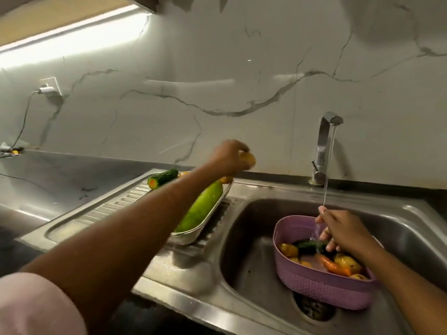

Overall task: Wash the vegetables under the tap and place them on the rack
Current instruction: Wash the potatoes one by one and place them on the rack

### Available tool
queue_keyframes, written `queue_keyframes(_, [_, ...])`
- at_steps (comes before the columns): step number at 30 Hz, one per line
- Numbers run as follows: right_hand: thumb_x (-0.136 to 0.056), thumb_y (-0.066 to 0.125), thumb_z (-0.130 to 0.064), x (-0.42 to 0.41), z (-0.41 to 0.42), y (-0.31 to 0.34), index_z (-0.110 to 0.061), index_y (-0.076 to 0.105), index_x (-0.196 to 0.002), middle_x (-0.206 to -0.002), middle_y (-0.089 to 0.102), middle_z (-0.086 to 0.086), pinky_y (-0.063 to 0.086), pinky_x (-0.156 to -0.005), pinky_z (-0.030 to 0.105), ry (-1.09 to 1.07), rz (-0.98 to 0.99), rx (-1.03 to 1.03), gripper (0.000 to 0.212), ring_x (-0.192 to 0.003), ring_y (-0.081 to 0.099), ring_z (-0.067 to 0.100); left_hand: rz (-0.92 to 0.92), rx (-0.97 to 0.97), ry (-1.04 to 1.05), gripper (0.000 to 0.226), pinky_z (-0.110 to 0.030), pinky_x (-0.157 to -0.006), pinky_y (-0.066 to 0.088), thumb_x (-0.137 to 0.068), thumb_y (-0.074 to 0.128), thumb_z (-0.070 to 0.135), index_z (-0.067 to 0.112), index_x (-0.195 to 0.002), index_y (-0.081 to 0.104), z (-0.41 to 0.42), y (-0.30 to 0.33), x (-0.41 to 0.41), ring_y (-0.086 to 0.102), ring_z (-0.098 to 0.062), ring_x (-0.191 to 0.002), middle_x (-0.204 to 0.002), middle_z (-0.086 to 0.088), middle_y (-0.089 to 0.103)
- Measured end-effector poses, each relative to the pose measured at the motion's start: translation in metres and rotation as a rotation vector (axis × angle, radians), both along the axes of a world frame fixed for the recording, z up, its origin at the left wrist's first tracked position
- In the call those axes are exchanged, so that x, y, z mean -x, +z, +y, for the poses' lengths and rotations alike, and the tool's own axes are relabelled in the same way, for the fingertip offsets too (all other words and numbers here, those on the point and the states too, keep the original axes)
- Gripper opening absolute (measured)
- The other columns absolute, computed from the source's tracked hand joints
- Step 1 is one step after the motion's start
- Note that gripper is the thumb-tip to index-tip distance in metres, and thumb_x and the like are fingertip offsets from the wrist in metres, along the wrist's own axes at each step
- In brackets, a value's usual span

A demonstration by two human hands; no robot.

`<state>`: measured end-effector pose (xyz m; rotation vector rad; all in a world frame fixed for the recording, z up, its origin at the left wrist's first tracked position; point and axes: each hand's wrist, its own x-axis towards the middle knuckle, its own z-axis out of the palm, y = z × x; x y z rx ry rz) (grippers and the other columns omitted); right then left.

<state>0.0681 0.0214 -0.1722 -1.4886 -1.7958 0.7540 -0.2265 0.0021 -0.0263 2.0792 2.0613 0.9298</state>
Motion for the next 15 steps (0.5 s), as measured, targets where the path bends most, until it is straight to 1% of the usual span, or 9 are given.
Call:
queue_keyframes(2, [-0.109,0.039,-0.042,0.002,0.003,0.001,-0.018,0.068,-0.095,-0.070,0.073,0.008,0.051,-0.056,0.035,0.015,-0.033,0.012,0.040,-0.054,0.070,0.025,0.074,0.020,0.123,0.047,-0.030,-0.088,0.046,-0.087,0.079,0.026,0.020,-0.131,0.067,0.006,0.006,0.040,0.055,-0.016,-0.106,-0.125,0.001,0.062])
queue_keyframes(4, [-0.109,0.042,-0.041,0.002,0.006,0.000,-0.018,0.068,-0.095,-0.071,0.073,0.008,0.055,-0.059,0.038,0.034,-0.065,0.028,0.037,-0.057,0.072,0.026,0.114,0.049,0.222,0.042,-0.033,-0.089,0.048,-0.089,0.077,0.022,0.014,-0.129,0.068,0.008,0.003,0.068,0.055,-0.020,-0.103,-0.121,-0.005,0.063])
queue_keyframes(6, [-0.108,0.044,-0.039,0.001,0.008,-0.003,-0.018,0.069,-0.095,-0.071,0.073,0.007,0.057,-0.063,0.040,0.046,-0.108,0.042,0.035,-0.056,0.072,0.025,0.123,0.068,0.304,0.040,-0.035,-0.096,0.048,-0.091,0.075,0.020,0.012,-0.130,0.067,0.009,-0.008,0.088,0.053,-0.025,-0.110,-0.126,-0.010,0.062])
queue_keyframes(8, [-0.108,0.046,-0.037,-0.001,0.009,-0.005,-0.017,0.069,-0.096,-0.072,0.073,0.007,0.057,-0.061,0.038,0.053,-0.124,0.052,0.033,-0.056,0.072,0.024,0.146,0.066,0.341,0.039,-0.036,-0.098,0.045,-0.093,0.072,0.019,0.011,-0.130,0.067,0.012,-0.022,0.099,0.051,-0.029,-0.118,-0.129,-0.013,0.061])
queue_keyframes(10, [-0.108,0.047,-0.035,-0.004,0.009,-0.007,-0.017,0.069,-0.097,-0.072,0.073,0.007,0.056,-0.060,0.036,0.056,-0.132,0.056,0.030,-0.055,0.072,0.023,0.148,0.046,0.341,0.039,-0.036,-0.095,0.046,-0.090,0.074,0.020,0.011,-0.128,0.069,0.016,-0.033,0.104,0.052,-0.028,-0.117,-0.127,-0.011,0.063])
queue_keyframes(12, [-0.108,0.049,-0.033,-0.005,0.009,-0.007,-0.019,0.069,-0.098,-0.073,0.074,0.007,0.057,-0.061,0.037,0.060,-0.140,0.055,0.027,-0.056,0.072,0.023,0.135,0.037,0.341,0.044,-0.034,-0.091,0.048,-0.086,0.081,0.024,0.010,-0.126,0.068,0.018,-0.036,0.104,0.051,-0.023,-0.111,-0.126,-0.009,0.063])
queue_keyframes(14, [-0.107,0.051,-0.030,-0.006,0.009,-0.008,-0.020,0.069,-0.099,-0.073,0.074,0.006,0.058,-0.062,0.037,0.068,-0.150,0.061,0.022,-0.056,0.072,0.022,0.118,0.055,0.343,0.049,-0.031,-0.086,0.046,-0.085,0.083,0.021,0.009,-0.128,0.065,0.019,-0.034,0.104,0.047,-0.019,-0.105,-0.127,-0.010,0.060])
queue_keyframes(15, [-0.107,0.053,-0.029,-0.006,0.009,-0.008,-0.021,0.069,-0.099,-0.073,0.074,0.006,0.058,-0.062,0.036,0.074,-0.156,0.065,0.020,-0.057,0.072,0.022,0.119,0.079,0.340,0.050,-0.030,-0.084,0.045,-0.085,0.083,0.019,0.008,-0.130,0.064,0.019,-0.032,0.104,0.048,-0.019,-0.104,-0.127,-0.011,0.060])
